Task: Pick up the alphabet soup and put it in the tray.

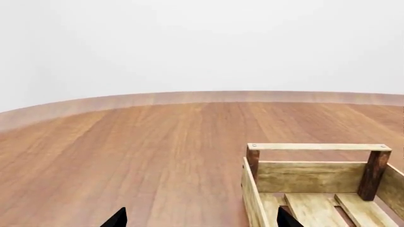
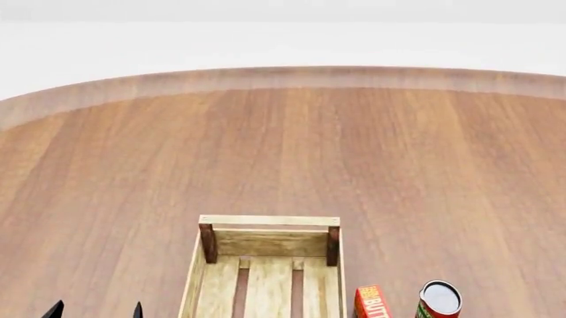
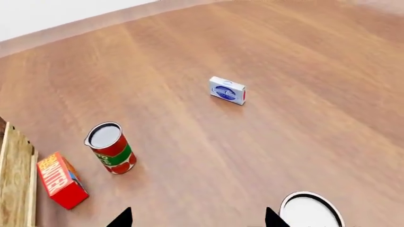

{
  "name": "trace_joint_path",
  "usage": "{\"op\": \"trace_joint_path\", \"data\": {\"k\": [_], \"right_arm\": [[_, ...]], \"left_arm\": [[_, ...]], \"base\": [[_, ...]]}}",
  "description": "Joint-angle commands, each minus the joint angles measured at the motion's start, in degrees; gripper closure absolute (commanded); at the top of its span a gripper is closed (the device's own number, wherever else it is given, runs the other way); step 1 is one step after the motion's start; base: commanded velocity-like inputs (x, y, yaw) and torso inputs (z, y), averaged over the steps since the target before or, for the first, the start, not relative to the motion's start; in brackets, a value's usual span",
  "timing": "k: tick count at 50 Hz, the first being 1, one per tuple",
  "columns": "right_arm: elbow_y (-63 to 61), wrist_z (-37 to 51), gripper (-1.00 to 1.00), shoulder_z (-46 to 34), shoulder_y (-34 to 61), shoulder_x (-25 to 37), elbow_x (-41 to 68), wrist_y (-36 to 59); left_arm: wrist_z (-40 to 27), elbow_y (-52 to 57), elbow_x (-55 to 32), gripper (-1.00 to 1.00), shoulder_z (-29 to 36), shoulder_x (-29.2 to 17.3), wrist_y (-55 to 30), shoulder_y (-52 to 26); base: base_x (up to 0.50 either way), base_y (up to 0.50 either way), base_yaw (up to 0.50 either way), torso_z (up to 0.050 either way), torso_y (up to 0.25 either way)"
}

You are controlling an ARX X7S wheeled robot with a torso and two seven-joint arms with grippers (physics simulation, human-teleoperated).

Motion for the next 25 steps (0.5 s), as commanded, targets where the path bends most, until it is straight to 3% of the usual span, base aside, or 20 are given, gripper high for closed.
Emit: {"op": "trace_joint_path", "data": {"k": [1,17,18,25], "right_arm": [[0.7,-1.1,-1.0,3.8,-3.0,0.2,0.3,-1.8],[2.1,-2.5,-1.0,8.1,-5.5,0.9,0.3,-3.8],[9.4,-6.7,-1.0,9.3,-9.1,-0.6,-6.6,-11.5],[10.5,-7.3,-1.0,9.8,-9.5,-0.8,-7.0,-12.3]], "left_arm": [[-0.1,-0.1,-0.3,-1.0,0.5,-0.2,0.2,-0.2],[-0.9,0.6,-0.8,-1.0,0.8,-0.7,-0.4,0.1],[-0.8,-0.5,-1.0,-1.0,0.7,-0.6,0.1,-0.3],[-1.0,-0.4,-1.1,-1.0,0.9,-0.7,0.2,-0.2]], "base": [[0.0,0.0,0.0,0.0,0.0],[0.0,0.0,0.0,0.0,0.0],[0.0,0.0,0.0,0.0,0.0],[0.0,0.0,0.0,0.0,0.0]]}}
